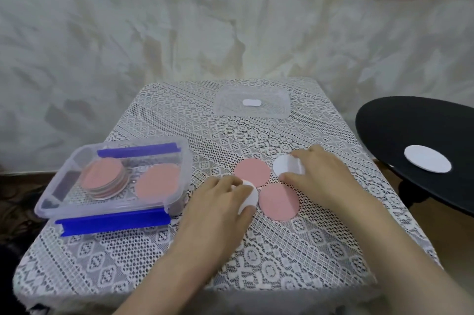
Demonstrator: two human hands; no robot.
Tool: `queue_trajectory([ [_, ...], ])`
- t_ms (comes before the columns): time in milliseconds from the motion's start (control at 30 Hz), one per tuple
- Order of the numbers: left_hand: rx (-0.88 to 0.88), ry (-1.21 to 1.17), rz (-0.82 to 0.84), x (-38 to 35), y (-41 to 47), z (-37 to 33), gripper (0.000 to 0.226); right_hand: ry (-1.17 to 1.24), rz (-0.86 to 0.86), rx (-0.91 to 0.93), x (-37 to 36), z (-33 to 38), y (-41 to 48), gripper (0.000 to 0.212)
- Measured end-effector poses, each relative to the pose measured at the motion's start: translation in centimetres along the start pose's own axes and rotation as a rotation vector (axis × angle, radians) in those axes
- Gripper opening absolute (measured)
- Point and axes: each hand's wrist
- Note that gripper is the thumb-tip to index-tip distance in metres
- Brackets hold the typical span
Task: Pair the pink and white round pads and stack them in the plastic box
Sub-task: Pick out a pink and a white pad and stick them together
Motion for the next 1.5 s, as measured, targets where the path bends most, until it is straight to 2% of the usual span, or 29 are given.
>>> queue_trajectory([
  [200, -0.015, 0.006, -0.020, -0.4, -0.2, 0.4, 0.024, 0.123, -0.028, 0.002, 0.3, -0.3, 0.3, 0.064],
  [333, -0.021, -0.019, -0.026, -0.2, -0.5, 0.5, 0.025, 0.342, -0.107, -0.013, 0.1, -0.6, 0.2, 0.034],
  [433, -0.023, -0.081, 0.009, -0.1, -0.7, 0.6, 0.037, 0.674, -0.172, 0.001, 0.2, -0.5, -0.4, 0.020],
  [533, 0.054, -0.243, 0.037, 0.2, -1.0, 0.6, 0.051, 0.835, -0.075, 0.018, 0.5, 0.0, -1.4, 0.010],
  [633, 0.153, -0.482, 0.016, 1.2, -1.3, 0.3, 0.045, 0.832, 0.153, 0.081, 0.4, 1.2, -3.2, 0.010],
  [700, 0.213, -0.633, 0.024, 1.5, -1.4, 0.3, 0.027, 0.850, 0.312, 0.102, 0.0, 2.1, -4.4, 0.009],
  [767, 0.249, -0.711, 0.030, 1.5, -1.5, 0.5, 0.010, 0.843, 0.376, 0.125, -0.6, 2.5, -4.8, 0.010],
  [833, 0.274, -0.735, 0.049, 1.5, -1.6, 0.8, 0.002, 0.844, 0.367, 0.128, -1.1, 2.6, -4.6, 0.016],
  [933, 0.313, -0.743, 0.082, 1.6, -1.9, 1.1, 0.006, 0.840, 0.276, 0.098, -1.2, 2.4, -4.0, 0.024],
  [1033, 0.307, -0.630, 0.106, 1.3, -2.4, 1.7, 0.009, 0.509, 0.114, 0.187, -1.6, 2.3, -3.2, 0.016],
  [1067, 0.304, -0.603, 0.116, 1.2, -2.7, 1.9, 0.010, 0.417, 0.101, 0.194, -1.7, 2.4, -3.2, 0.010],
  [1233, 0.296, -0.596, 0.145, 1.3, -3.3, 2.5, 0.011, 0.158, 0.147, 0.264, -2.1, 3.9, -3.4, 0.026],
  [1367, 0.305, -0.578, 0.155, 1.5, -3.2, 2.5, 0.011, 0.204, 0.160, 0.224, -2.2, 4.2, -3.0, 0.028],
  [1500, 0.299, -0.564, 0.165, 1.7, -3.0, 2.3, 0.011, 0.358, 0.165, 0.168, -2.6, 3.9, -2.8, 0.027],
])
Point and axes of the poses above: each hand's wrist, its own y-axis towards the middle knuckle, its own x-axis out of the back of the hand, z = x × y, and after that the axes turned 14 degrees about y, right-handed
